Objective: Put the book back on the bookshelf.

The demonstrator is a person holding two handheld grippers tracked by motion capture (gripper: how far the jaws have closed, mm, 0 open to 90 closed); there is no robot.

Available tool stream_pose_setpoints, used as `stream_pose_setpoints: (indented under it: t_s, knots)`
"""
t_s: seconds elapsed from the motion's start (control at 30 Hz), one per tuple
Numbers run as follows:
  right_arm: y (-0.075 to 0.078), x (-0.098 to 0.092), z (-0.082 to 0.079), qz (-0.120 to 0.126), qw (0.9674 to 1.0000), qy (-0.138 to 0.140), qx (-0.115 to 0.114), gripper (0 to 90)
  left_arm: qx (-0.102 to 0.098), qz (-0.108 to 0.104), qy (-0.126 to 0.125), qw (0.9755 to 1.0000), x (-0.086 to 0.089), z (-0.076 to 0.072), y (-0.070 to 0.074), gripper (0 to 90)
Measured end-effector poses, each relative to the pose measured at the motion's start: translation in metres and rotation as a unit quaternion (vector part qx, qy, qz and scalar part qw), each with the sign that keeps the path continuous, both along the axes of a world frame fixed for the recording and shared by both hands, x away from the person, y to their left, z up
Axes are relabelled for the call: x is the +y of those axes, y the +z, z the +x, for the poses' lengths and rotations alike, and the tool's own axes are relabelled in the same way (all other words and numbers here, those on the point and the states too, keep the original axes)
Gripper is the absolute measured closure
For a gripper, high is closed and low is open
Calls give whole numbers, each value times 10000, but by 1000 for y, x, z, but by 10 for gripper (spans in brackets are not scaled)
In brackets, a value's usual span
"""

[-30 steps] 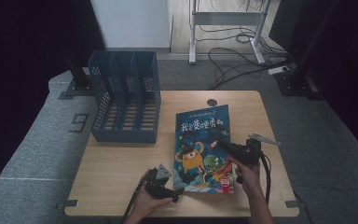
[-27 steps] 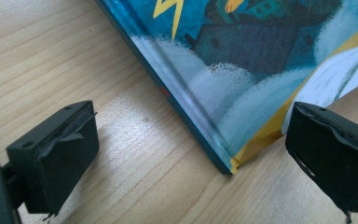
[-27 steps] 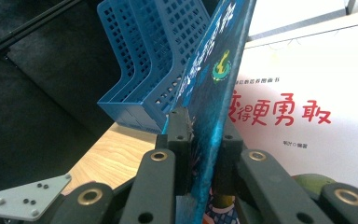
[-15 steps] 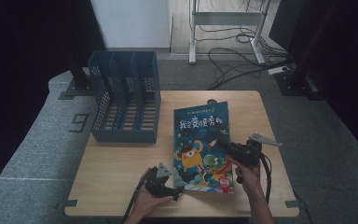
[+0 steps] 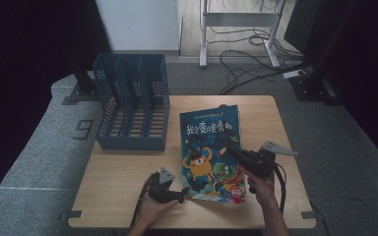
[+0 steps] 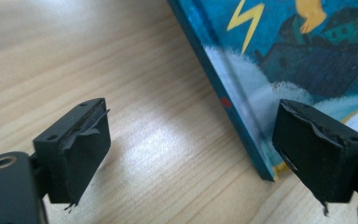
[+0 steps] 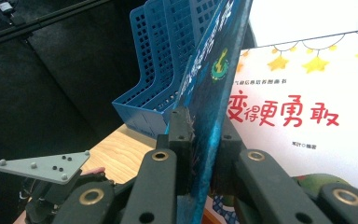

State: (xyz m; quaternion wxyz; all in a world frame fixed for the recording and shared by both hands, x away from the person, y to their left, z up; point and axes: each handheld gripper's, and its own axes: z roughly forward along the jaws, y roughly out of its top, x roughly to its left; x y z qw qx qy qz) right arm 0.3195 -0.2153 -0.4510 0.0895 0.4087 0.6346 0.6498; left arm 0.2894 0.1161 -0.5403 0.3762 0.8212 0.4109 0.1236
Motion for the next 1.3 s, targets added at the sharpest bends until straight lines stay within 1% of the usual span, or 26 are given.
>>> stream_pose_setpoints:
  t_s: [0.07, 0.13, 0.17, 0.2, 0.27, 0.33, 0.4, 0.5, 0.6, 0.67, 0.7, 0.73, 0.8, 0.87, 0.9, 0.93, 1.0, 1.13, 1.2, 1.3]
  knots:
    - [-1, -1, 1, 45, 10000, -10, 43, 807, 7, 31, -84, 10000, -2, -2, 0, 131]
    - [-3, -1, 3, 83, 9999, -16, 65, 807, 137, 50, -299, 9994, -7, -3, -1, 116]
    - [-4, -2, 3, 92, 9999, -21, 70, 807, 173, 64, -404, 9990, -10, -5, -1, 104]
    - [-4, -2, 3, 92, 9999, -21, 70, 807, 173, 64, -404, 9990, -10, -5, -1, 97]
    - [-6, -3, 5, 129, 9998, -61, 131, 806, 191, 148, -575, 9981, -18, -10, -2, 82]
    - [-7, -4, 6, 151, 9997, -85, 175, 806, 183, 177, -622, 9977, -20, -11, -3, 75]
    - [-8, -5, 6, 160, 9997, -91, 189, 806, 193, 191, -631, 9976, -21, -12, -3, 69]
    - [-9, -6, 8, 161, 9996, -111, 210, 805, 273, 221, -681, 9971, -22, -12, -4, 61]
    - [-9, -6, 8, 167, 9996, -114, 219, 805, 240, 253, -669, 9971, -23, -13, -4, 63]
    - [-9, -6, 8, 173, 9995, -130, 243, 804, 276, 317, -719, 9965, -24, -14, -4, 59]
    - [-10, -6, 9, 196, 9993, -167, 282, 803, 132, 518, -701, 9961, -29, -17, -6, 59]
    - [-11, -7, 9, 186, 9992, -183, 305, 803, 84, 568, -693, 9959, -30, -18, -6, 60]
    - [-11, -7, 9, 192, 9991, -197, 326, 802, 67, 578, -693, 9959, -32, -19, -7, 61]
    - [-12, -8, 9, 208, 9990, -194, 341, 803, 56, 543, -608, 9967, -32, -18, -7, 68]
    - [-12, -8, 9, 208, 9990, -194, 341, 803, 56, 543, -608, 9967, -32, -18, -7, 74]
    - [-11, -7, 9, 196, 9992, -188, 301, 803, 51, 514, -586, 9969, -31, -17, -7, 72]
    - [-10, -7, 8, 181, 9992, -188, 297, 803, 51, 513, -583, 9970, -31, -17, -7, 71]
    - [-8, -5, 5, 141, 9997, -144, 167, 804, 41, 543, -576, 9969, -32, -17, -7, 66]
    - [-7, -4, 4, 141, 9997, -129, 146, 804, 38, 553, -583, 9968, -32, -17, -7, 65]
    - [-3, -1, 1, 75, 9999, -90, 8, 805, 53, 570, -600, 9966, -32, -16, -7, 59]
